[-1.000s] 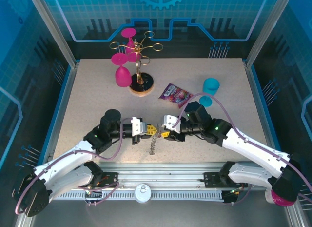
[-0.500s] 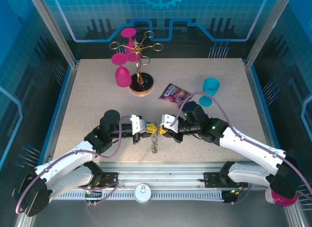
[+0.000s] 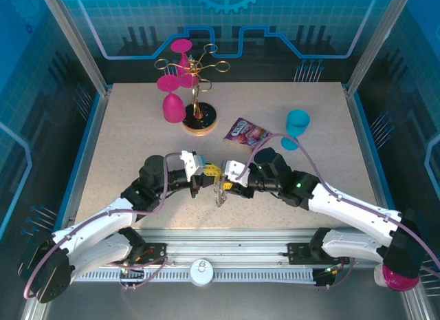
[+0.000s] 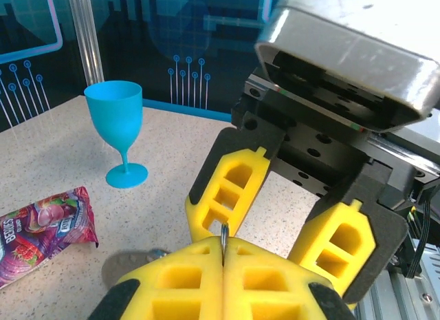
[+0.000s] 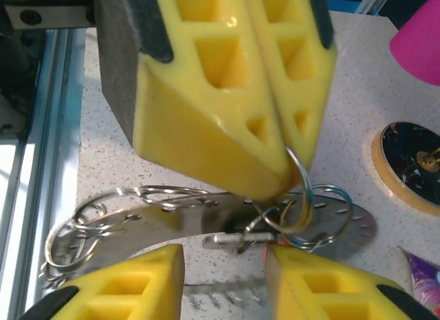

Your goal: Put the keys on the keyring

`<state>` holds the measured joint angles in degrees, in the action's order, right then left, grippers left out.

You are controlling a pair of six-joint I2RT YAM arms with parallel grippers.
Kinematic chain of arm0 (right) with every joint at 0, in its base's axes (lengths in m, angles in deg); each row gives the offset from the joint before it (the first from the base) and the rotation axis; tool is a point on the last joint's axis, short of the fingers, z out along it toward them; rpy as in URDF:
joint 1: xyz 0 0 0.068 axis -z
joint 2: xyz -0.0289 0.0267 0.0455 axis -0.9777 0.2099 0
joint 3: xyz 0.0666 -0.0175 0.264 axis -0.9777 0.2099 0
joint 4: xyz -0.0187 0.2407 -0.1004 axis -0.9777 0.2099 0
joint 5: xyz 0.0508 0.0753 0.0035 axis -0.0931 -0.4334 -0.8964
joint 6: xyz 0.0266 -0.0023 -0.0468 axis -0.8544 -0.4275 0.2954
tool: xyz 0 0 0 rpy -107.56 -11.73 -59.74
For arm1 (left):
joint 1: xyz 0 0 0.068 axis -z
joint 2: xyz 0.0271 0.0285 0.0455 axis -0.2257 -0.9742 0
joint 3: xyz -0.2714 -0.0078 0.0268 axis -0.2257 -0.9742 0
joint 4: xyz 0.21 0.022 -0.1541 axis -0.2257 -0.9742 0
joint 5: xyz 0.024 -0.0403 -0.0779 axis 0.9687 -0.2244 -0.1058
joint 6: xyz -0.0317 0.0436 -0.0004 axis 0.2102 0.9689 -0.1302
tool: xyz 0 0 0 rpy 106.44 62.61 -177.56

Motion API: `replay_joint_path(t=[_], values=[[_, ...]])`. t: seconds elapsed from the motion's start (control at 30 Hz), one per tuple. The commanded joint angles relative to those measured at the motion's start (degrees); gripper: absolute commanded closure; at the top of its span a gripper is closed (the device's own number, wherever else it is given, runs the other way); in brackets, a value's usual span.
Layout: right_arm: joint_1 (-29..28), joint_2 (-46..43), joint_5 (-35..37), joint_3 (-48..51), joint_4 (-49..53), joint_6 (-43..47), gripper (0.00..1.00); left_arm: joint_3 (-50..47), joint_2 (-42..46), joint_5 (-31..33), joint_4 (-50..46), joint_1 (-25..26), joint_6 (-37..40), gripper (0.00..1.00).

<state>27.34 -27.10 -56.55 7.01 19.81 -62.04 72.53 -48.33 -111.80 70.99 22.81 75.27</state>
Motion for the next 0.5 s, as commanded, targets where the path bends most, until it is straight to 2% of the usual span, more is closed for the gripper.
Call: replay_joint_path(t=[0.0,0.23,0.47], values=[[0.4,-2.1,-0.3,2.0,-3.7,-3.0,0.59,-1.7,1.0,-1.1,7.0,0.4,-2.4,1.00],[0.4,-2.5,-3.6,4.5,-10.2,-7.2,0.57,-3.0,0.7,-2.0,12.4,0.4,-7.0,1.00],[-0.1,-0.8,-2.7,6.6,-16.7,-9.7,0.54,-4.4,0.2,0.3,18.4,0.4,-13.3,1.00]])
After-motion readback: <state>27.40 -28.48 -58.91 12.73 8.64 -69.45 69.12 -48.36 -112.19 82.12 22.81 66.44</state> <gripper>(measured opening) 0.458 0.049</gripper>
